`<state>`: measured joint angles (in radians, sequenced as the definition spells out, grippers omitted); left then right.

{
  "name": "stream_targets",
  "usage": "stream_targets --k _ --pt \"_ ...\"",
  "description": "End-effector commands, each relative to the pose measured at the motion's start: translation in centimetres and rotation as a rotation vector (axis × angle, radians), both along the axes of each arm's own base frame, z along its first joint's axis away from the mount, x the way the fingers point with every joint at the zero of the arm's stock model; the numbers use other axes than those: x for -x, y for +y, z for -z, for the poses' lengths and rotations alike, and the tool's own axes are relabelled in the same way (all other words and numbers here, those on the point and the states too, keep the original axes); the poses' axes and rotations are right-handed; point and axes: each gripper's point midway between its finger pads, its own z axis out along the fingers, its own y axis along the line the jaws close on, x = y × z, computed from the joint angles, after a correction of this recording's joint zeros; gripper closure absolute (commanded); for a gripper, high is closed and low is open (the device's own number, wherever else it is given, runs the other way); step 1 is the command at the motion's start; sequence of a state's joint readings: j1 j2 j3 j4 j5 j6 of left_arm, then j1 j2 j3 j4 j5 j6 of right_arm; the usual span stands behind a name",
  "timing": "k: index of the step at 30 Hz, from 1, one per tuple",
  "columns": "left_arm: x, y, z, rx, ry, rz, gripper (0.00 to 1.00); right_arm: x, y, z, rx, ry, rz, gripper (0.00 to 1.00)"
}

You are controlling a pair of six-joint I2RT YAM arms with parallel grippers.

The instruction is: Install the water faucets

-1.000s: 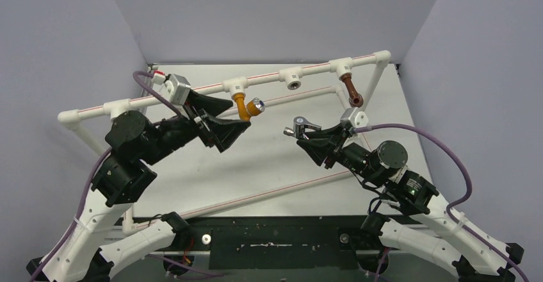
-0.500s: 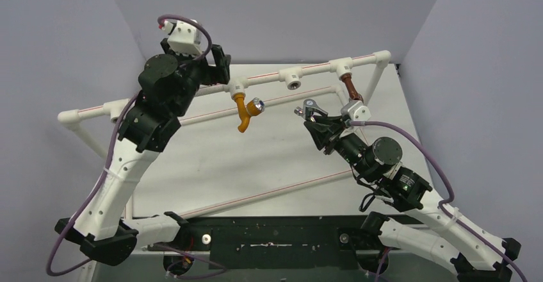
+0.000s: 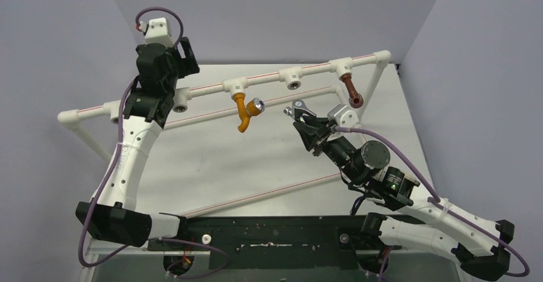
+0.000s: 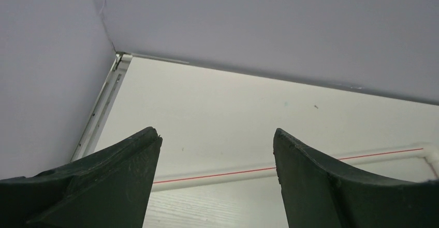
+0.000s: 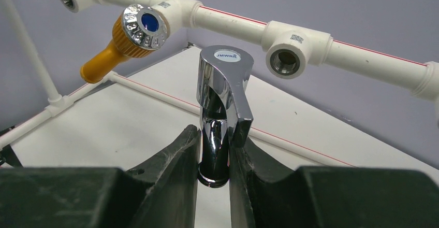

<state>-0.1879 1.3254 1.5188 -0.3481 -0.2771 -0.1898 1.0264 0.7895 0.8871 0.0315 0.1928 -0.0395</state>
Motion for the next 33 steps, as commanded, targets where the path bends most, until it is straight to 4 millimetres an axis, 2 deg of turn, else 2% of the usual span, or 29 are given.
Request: stream_targets --k 1,5,9,14,22,28,33 --pt "-1.1 1.3 2.8 -0.018 0.016 -0.077 0.23 -1.2 -1.2 -2.1 -0.075 -0.056 0.124 1.00" --pt "-0.5 1.8 6.4 -0.036 0.095 -0.108 0.23 -2.1 -2.1 -0.7 -0.071 -0.036 0.207 1.00" --pt "0.6 2.3 8.8 -0.017 0.156 -0.144 0.24 -2.8 -3.2 0.0 -0.087 -0.031 0.288 1.00" --pt "2.0 2.3 11.7 -0.020 0.239 -0.170 0.25 -3.5 -3.7 0.7 -0.085 -0.037 0.347 1.00" --pt "3.4 1.8 12.6 0.002 0.233 -0.190 0.25 -3.8 -3.2 -0.4 -0.117 -0.071 0.346 1.00" --pt "3.3 1.6 14.3 0.040 0.254 -0.209 0.25 -4.1 -2.4 -1.5 -0.130 -0.085 0.345 1.00" --pt "3.2 1.8 14.8 0.065 0.259 -0.242 0.24 -4.2 -2.4 -2.3 -0.142 -0.103 0.359 1.00"
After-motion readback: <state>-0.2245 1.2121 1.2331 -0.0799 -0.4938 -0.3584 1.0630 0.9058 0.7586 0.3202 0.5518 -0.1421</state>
